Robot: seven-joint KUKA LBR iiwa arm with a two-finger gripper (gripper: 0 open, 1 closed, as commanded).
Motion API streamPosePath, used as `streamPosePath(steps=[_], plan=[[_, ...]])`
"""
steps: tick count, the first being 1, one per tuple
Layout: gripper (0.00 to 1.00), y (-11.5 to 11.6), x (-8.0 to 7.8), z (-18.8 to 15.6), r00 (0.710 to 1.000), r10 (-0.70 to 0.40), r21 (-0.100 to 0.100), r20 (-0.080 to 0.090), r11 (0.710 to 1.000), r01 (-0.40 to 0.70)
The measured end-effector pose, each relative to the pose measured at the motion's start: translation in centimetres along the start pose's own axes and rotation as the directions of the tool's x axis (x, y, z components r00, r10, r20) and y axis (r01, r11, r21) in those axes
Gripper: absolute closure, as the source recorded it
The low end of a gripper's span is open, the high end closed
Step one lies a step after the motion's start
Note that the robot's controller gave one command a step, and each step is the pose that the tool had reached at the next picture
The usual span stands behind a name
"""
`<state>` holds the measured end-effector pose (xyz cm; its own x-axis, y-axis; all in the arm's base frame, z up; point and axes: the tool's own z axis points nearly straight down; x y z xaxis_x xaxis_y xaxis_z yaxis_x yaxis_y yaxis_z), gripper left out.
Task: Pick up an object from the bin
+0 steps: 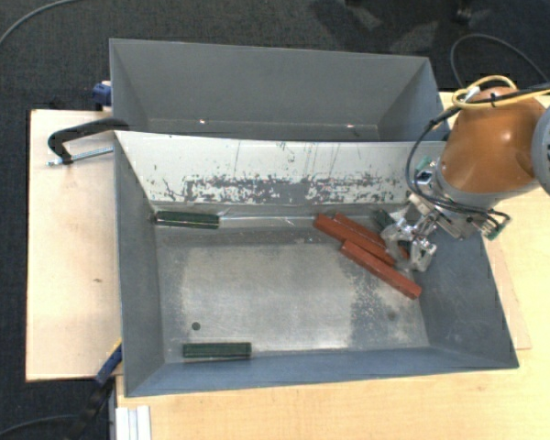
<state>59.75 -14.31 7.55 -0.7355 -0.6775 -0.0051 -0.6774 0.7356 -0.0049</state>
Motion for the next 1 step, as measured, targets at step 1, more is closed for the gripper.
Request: streamPosePath(steps=[1], plan=[[0.0, 0.09, -0.01, 0.11, 1.0, 0.0, -0.003, -0.001, 1.0, 0.0]])
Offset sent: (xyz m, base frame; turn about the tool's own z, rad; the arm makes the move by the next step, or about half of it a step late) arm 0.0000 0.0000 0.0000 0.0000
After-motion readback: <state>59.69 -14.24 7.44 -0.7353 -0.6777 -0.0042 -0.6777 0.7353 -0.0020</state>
